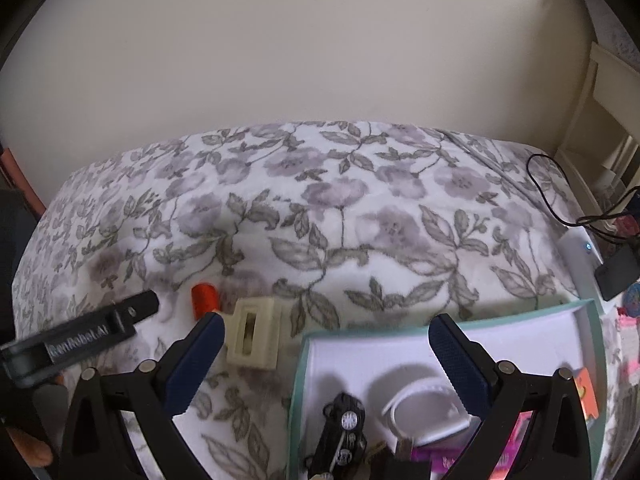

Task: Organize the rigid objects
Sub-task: 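Move both tools back to the pile and grasp the red glue bottle with the left tool, then grasp the cream hair clip with the right tool while the left tool holds the glue bottle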

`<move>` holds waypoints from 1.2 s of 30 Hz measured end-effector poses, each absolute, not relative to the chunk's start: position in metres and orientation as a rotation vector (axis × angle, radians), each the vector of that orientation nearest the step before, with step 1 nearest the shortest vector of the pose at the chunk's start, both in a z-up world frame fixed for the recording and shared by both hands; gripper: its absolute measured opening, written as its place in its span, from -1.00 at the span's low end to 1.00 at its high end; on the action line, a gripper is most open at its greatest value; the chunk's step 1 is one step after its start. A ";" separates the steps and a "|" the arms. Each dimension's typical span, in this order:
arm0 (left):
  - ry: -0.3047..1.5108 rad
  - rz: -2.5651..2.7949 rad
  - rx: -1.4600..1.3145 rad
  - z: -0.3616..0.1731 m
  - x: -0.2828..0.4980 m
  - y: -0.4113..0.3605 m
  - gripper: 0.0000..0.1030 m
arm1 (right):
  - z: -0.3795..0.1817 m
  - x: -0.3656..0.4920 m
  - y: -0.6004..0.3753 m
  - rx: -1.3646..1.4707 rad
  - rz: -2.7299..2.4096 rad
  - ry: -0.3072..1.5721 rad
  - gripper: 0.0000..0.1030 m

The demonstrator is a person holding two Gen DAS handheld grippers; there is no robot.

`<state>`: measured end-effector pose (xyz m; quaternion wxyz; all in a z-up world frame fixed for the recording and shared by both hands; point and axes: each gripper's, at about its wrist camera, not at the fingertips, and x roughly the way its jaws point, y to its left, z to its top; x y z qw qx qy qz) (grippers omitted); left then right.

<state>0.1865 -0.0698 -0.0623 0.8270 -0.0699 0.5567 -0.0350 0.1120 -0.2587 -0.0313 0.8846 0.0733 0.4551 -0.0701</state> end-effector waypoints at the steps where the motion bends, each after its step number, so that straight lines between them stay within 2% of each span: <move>1: 1.186 -0.083 -0.151 -0.064 0.189 -0.072 0.88 | -0.033 0.115 -0.259 0.155 -0.144 0.953 1.00; 16: 1.205 -0.115 -0.102 -0.088 0.208 -0.105 0.88 | -0.049 0.134 -0.286 0.189 -0.164 1.054 1.00; 25: 1.210 -0.125 -0.049 -0.096 0.205 -0.123 0.85 | -0.041 0.132 -0.294 0.200 -0.171 1.029 1.00; 30: 1.213 -0.120 0.026 -0.097 0.203 -0.133 0.40 | -0.044 0.133 -0.289 0.193 -0.158 1.037 1.00; 32: 1.218 -0.138 0.019 -0.094 0.201 -0.133 0.05 | -0.045 0.133 -0.287 0.192 -0.154 1.037 1.00; 34: 1.222 -0.158 0.022 -0.094 0.200 -0.134 -0.19 | -0.046 0.133 -0.286 0.196 -0.149 1.040 1.00; 36: 1.224 -0.161 0.041 -0.094 0.199 -0.134 -0.27 | -0.047 0.133 -0.286 0.201 -0.143 1.039 1.00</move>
